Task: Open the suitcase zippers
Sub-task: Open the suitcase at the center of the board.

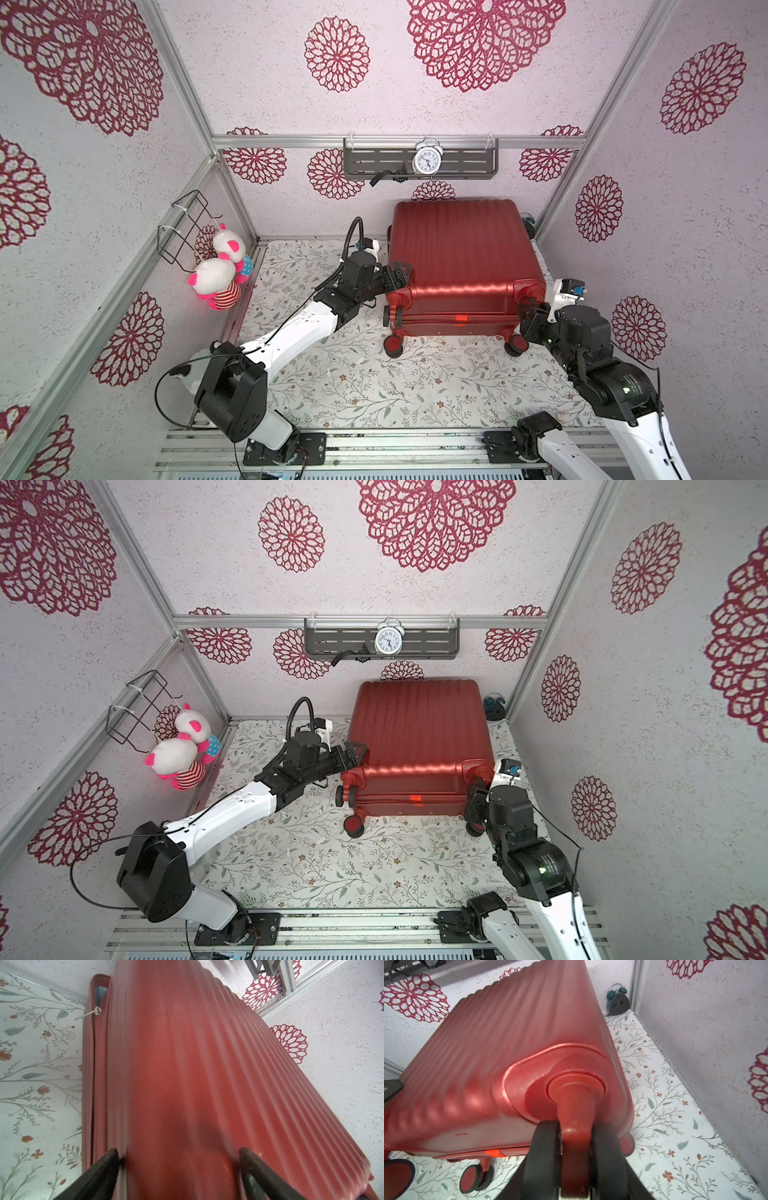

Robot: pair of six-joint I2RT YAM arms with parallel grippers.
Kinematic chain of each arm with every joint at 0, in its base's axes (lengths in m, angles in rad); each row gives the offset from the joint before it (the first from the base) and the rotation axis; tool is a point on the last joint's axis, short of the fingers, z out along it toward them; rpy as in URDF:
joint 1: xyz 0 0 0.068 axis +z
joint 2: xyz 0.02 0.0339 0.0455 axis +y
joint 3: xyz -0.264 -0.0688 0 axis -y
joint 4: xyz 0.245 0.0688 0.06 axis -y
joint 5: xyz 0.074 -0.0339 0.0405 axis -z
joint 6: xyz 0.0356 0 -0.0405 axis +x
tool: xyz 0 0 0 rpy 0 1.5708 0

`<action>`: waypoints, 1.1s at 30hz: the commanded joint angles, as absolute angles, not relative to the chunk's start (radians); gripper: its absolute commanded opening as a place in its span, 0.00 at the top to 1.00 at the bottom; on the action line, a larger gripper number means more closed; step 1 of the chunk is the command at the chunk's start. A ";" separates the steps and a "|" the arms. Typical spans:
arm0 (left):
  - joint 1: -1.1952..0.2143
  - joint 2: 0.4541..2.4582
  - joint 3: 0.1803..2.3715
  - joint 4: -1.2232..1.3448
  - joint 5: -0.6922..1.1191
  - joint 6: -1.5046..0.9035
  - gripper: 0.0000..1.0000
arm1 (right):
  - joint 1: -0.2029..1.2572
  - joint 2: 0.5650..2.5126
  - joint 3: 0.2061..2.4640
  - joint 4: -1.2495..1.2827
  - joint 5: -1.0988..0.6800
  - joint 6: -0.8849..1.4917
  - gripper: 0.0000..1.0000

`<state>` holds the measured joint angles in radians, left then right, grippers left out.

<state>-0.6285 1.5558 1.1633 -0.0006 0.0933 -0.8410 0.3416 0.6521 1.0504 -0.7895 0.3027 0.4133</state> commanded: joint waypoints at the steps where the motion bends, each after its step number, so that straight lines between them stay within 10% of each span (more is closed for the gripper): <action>1: -0.799 1.644 1.196 -0.009 0.340 -0.834 0.09 | 0.362 0.660 1.190 -0.544 0.203 0.344 0.86; 33: -1.065 1.669 1.233 0.022 0.288 -0.862 0.10 | 0.361 0.722 1.294 -0.367 -0.383 0.548 0.91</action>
<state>-0.8349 1.6302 1.2648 0.0628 -0.1486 -0.8532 0.3004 0.7048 1.2606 -0.6441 0.1509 0.6216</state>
